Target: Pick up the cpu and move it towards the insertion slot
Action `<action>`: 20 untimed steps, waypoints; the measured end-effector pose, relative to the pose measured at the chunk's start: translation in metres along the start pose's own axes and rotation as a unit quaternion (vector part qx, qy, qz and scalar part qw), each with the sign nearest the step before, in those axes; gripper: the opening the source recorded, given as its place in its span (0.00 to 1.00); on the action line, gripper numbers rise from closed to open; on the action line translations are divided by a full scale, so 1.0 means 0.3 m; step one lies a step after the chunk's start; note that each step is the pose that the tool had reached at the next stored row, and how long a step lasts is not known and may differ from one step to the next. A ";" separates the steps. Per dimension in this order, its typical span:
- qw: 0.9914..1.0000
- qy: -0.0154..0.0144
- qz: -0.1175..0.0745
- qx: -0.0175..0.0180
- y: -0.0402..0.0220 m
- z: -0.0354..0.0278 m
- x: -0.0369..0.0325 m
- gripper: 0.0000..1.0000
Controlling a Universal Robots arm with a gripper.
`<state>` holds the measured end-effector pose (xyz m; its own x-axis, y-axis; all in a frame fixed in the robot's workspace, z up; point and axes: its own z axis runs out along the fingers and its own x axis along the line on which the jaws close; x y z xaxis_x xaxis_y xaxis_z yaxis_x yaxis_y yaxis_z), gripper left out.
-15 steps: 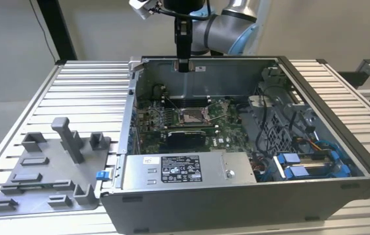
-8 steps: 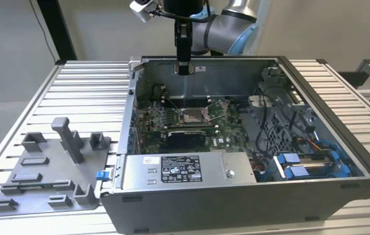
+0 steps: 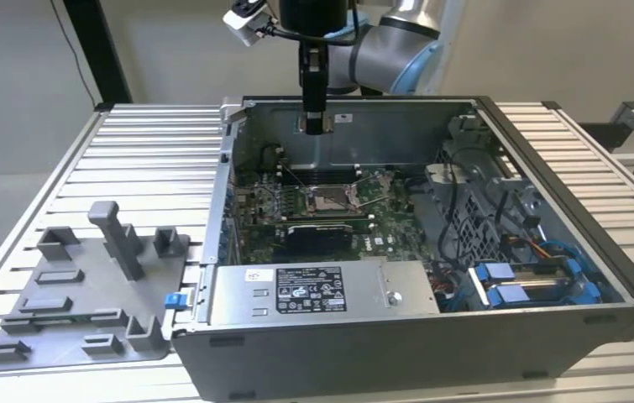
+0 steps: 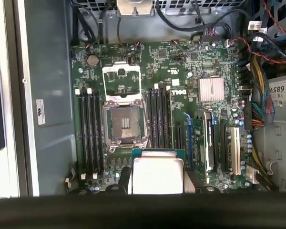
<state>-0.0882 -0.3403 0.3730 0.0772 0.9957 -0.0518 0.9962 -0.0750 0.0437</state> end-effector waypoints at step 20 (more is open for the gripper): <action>1.000 0.003 0.000 0.000 -0.004 0.056 0.016 0.00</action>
<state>-0.0883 -0.3363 0.3558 0.0767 0.9960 -0.0449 0.9963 -0.0747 0.0432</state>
